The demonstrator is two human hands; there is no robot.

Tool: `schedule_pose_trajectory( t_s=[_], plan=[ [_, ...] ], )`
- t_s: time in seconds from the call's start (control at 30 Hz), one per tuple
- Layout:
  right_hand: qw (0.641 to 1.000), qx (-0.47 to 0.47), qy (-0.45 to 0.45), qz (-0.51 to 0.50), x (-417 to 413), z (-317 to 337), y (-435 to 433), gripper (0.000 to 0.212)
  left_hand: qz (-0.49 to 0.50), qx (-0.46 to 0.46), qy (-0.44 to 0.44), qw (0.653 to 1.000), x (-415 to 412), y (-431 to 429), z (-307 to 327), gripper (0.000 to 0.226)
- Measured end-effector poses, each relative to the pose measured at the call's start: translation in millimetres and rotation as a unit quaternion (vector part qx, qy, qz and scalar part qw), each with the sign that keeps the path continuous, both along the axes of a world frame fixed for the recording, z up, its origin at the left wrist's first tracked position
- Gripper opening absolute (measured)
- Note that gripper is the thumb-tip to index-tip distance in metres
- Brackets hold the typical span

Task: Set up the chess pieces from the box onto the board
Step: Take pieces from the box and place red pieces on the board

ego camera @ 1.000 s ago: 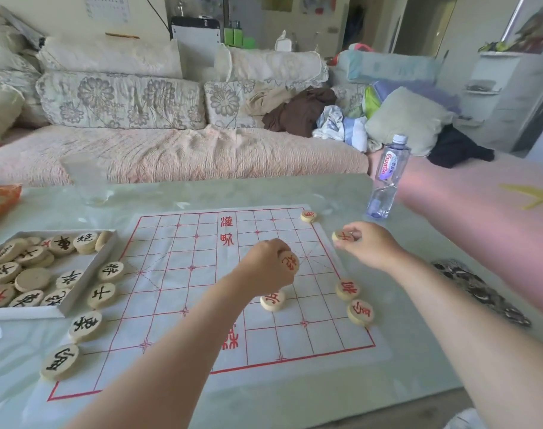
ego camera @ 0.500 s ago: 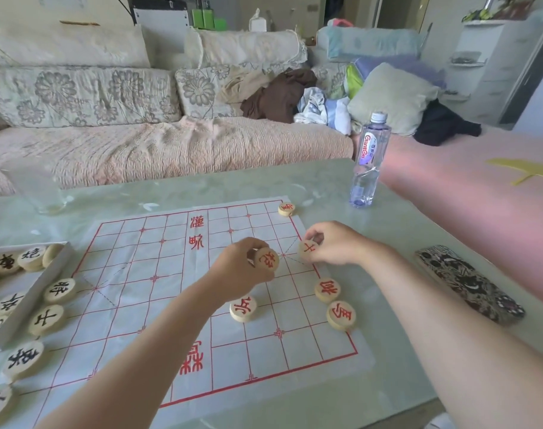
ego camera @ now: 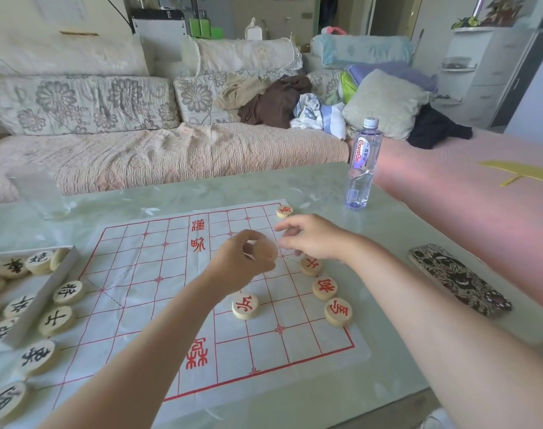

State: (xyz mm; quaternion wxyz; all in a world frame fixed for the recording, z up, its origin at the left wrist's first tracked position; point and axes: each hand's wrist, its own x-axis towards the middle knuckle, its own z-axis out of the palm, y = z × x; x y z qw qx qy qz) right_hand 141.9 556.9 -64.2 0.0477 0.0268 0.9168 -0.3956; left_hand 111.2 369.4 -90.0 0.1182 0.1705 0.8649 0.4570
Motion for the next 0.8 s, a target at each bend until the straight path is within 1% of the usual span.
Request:
schedule_pose_trajectory(
  t_s=[0.07, 0.17, 0.23, 0.3, 0.4, 0.5, 0.6, 0.67, 0.7, 0.8],
  plan=[
    [0.998, -0.042, 0.000, 0.040, 1, 6, -17, 0.038, 0.016, 0.015, 0.008, 1.000, -2, -8, 7, 0.035],
    [0.998, -0.032, 0.003, 0.046, -2, 12, -32, 0.053, 0.006, 0.010, 0.033, 0.999, -5, -22, 15, 0.022],
    [0.998, -0.030, 0.011, 0.051, -4, 12, -38, 0.056, -0.025, 0.019, 0.011, 0.999, -2, -31, 19, 0.019],
    [0.997, -0.027, 0.027, 0.064, -2, 13, -44, 0.052, -0.039, 0.021, -0.019, 0.999, 3, -35, 20, 0.019],
    [0.995, -0.019, 0.045, 0.091, 6, 14, -51, 0.039, -0.039, -0.007, -0.033, 0.999, 9, -37, 15, 0.021],
    [0.993, 0.023, 0.028, 0.115, 19, 15, -58, 0.034, -0.035, -0.039, -0.036, 0.998, 16, -39, 9, 0.021],
    [0.989, 0.077, 0.028, 0.123, 33, 16, -60, 0.028, -0.039, -0.049, -0.035, 0.997, 28, -37, 9, 0.031],
    [0.985, 0.115, 0.043, 0.120, 43, 15, -58, 0.019, -0.033, -0.056, -0.021, 0.998, 36, -37, 9, 0.043],
    [0.983, 0.132, 0.047, 0.118, 49, 15, -57, 0.017, -0.031, -0.069, 0.000, 0.997, 39, -38, 8, 0.045],
    [0.977, 0.180, 0.022, 0.115, 65, 12, -51, 0.028, -0.044, -0.165, 0.116, 0.978, 42, -50, 2, 0.038]
  ],
)
